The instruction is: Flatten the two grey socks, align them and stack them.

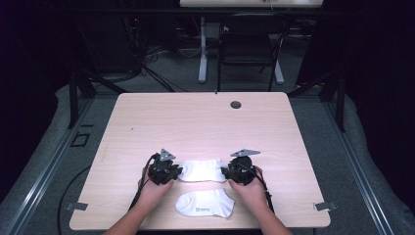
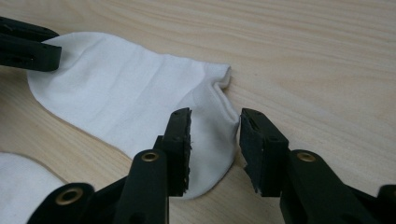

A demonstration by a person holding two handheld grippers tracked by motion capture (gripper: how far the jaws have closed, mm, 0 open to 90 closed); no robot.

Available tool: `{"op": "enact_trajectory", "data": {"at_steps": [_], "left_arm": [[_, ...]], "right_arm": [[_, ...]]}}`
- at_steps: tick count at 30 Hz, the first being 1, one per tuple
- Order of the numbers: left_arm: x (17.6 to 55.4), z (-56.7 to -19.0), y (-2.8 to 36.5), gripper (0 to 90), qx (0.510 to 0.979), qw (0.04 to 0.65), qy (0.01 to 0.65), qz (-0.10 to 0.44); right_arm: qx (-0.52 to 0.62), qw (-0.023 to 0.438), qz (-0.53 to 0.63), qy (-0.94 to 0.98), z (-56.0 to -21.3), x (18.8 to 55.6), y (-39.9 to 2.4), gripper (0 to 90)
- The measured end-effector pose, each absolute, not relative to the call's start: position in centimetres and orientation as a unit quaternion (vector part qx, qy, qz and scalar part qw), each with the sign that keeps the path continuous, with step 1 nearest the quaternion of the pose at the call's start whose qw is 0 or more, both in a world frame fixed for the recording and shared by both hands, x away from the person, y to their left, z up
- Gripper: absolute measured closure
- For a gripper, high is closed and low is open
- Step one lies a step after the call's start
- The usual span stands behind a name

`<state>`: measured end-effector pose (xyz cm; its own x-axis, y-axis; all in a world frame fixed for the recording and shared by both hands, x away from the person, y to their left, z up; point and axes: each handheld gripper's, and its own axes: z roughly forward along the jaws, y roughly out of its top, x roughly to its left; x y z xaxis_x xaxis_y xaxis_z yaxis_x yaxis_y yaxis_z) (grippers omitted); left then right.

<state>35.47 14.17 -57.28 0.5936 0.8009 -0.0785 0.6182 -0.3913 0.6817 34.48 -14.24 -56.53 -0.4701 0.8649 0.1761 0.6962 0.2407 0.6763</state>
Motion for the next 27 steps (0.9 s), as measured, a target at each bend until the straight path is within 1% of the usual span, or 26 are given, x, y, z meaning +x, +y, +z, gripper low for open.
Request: {"op": "enact_trajectory", "data": {"at_steps": [1, 5, 7, 13, 16, 21, 27], "left_arm": [[35.53, -57.32, 14.19, 71.8, 0.822, 0.345, 0.433, 0.132], [35.73, -57.35, 14.34, 70.9, 0.820, 0.348, 0.434, 0.134], [35.80, -57.35, 14.34, 71.8, 0.821, 0.347, 0.434, 0.135], [35.79, -57.41, 14.19, 79.0, 0.825, 0.342, 0.429, 0.138], [35.65, -57.44, 14.02, 82.7, 0.828, 0.338, 0.423, 0.147], [35.56, -57.38, 14.06, 86.0, 0.830, 0.333, 0.421, 0.152], [35.54, -57.41, 14.19, 87.9, 0.828, 0.337, 0.424, 0.146]], "right_arm": [[0.501, 0.119, 0.357, 0.780, -56.56, 34.50, -14.17, 67.3], [0.499, 0.122, 0.355, 0.781, -56.67, 34.56, -14.15, 72.7], [0.497, 0.119, 0.352, 0.784, -56.67, 34.59, -14.18, 76.1], [0.494, 0.121, 0.345, 0.789, -56.93, 34.66, -14.08, 84.6], [0.494, 0.120, 0.344, 0.790, -57.11, 34.66, -13.99, 85.9], [0.493, 0.126, 0.342, 0.790, -57.19, 34.54, -13.83, 86.3], [0.487, 0.127, 0.340, 0.794, -57.18, 34.48, -13.87, 86.4]]}}
